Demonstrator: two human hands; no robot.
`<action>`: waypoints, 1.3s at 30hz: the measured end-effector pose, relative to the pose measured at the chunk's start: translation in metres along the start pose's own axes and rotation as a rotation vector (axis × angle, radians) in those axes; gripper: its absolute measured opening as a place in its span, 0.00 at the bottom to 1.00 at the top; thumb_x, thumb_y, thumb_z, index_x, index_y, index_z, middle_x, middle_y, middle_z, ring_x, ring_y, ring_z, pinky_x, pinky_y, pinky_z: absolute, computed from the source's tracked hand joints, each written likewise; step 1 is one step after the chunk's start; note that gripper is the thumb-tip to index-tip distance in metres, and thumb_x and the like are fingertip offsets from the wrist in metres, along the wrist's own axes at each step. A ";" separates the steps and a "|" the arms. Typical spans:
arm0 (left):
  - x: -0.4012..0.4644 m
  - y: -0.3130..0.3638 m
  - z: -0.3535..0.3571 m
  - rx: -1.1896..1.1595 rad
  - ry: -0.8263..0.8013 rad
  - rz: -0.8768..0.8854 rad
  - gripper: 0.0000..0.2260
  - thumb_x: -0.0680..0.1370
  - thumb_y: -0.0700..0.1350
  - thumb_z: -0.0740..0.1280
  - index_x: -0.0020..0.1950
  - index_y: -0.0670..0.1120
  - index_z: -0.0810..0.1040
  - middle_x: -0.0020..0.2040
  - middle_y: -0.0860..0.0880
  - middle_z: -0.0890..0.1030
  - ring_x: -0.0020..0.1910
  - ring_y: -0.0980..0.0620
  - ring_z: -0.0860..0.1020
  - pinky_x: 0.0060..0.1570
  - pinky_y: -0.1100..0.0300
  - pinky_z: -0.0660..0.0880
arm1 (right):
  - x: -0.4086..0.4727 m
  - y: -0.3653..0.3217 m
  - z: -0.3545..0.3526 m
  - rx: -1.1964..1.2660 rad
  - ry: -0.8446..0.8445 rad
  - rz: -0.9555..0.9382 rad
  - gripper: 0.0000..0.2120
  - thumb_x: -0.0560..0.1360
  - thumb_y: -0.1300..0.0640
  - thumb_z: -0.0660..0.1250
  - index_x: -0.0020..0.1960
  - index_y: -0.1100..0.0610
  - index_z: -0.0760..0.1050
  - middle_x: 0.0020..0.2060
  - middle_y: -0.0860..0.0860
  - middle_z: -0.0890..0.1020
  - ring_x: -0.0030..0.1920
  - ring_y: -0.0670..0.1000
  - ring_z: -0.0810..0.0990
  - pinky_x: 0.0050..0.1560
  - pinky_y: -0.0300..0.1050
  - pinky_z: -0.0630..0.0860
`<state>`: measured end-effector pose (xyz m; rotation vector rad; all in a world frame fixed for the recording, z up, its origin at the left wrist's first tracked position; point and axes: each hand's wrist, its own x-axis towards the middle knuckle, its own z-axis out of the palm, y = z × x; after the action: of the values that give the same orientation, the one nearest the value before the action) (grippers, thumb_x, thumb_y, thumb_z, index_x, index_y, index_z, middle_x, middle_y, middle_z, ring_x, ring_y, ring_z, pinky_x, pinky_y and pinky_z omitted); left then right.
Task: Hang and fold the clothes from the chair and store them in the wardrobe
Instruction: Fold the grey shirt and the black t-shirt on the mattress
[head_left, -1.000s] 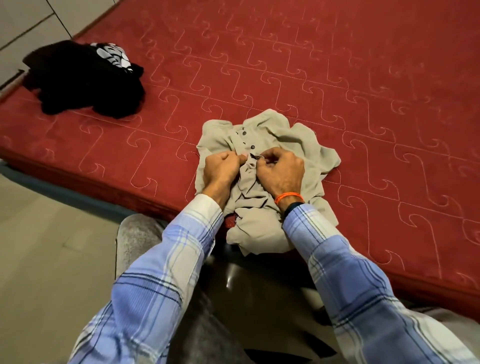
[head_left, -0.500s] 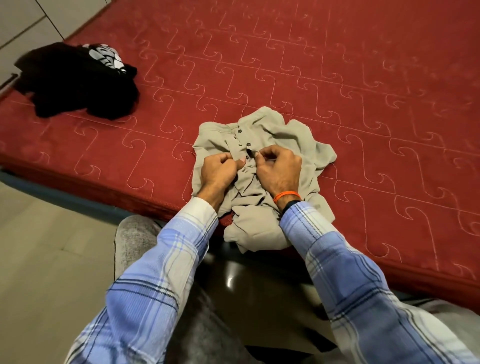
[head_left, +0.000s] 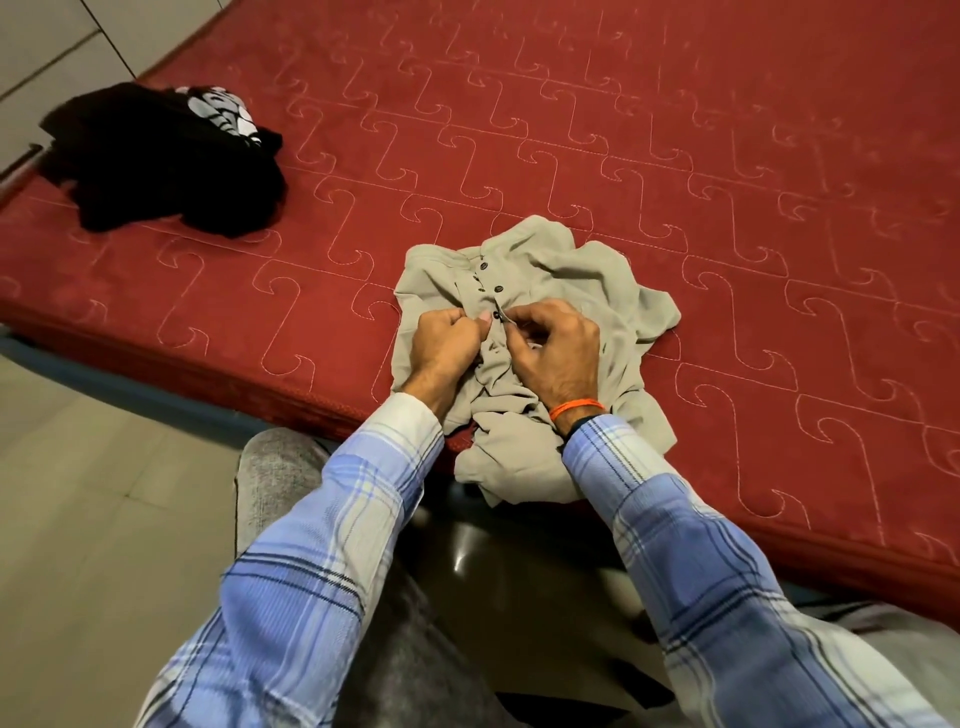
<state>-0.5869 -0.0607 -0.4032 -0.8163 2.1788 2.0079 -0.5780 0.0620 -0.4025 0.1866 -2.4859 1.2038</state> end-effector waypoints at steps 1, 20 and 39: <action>-0.002 0.001 0.000 0.006 0.003 0.001 0.15 0.67 0.51 0.72 0.24 0.49 0.73 0.24 0.52 0.73 0.28 0.50 0.70 0.35 0.56 0.68 | 0.000 0.001 0.000 0.008 -0.001 -0.002 0.06 0.70 0.60 0.72 0.46 0.57 0.85 0.40 0.51 0.83 0.36 0.46 0.81 0.41 0.32 0.78; -0.007 0.006 -0.002 -0.020 -0.005 -0.053 0.23 0.72 0.42 0.73 0.21 0.48 0.66 0.24 0.52 0.67 0.23 0.54 0.64 0.29 0.63 0.63 | -0.003 0.002 -0.001 -0.064 -0.048 -0.107 0.06 0.70 0.57 0.71 0.43 0.57 0.86 0.38 0.49 0.80 0.35 0.49 0.80 0.36 0.49 0.79; -0.019 0.023 -0.012 0.038 -0.100 -0.163 0.11 0.74 0.40 0.72 0.33 0.44 0.75 0.25 0.49 0.69 0.24 0.53 0.65 0.26 0.67 0.63 | -0.003 0.000 0.001 -0.291 -0.166 -0.182 0.05 0.67 0.57 0.71 0.35 0.58 0.83 0.32 0.48 0.76 0.32 0.54 0.76 0.31 0.45 0.72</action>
<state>-0.5770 -0.0652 -0.3736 -0.8397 2.0207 1.8824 -0.5759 0.0609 -0.4040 0.4383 -2.6824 0.7714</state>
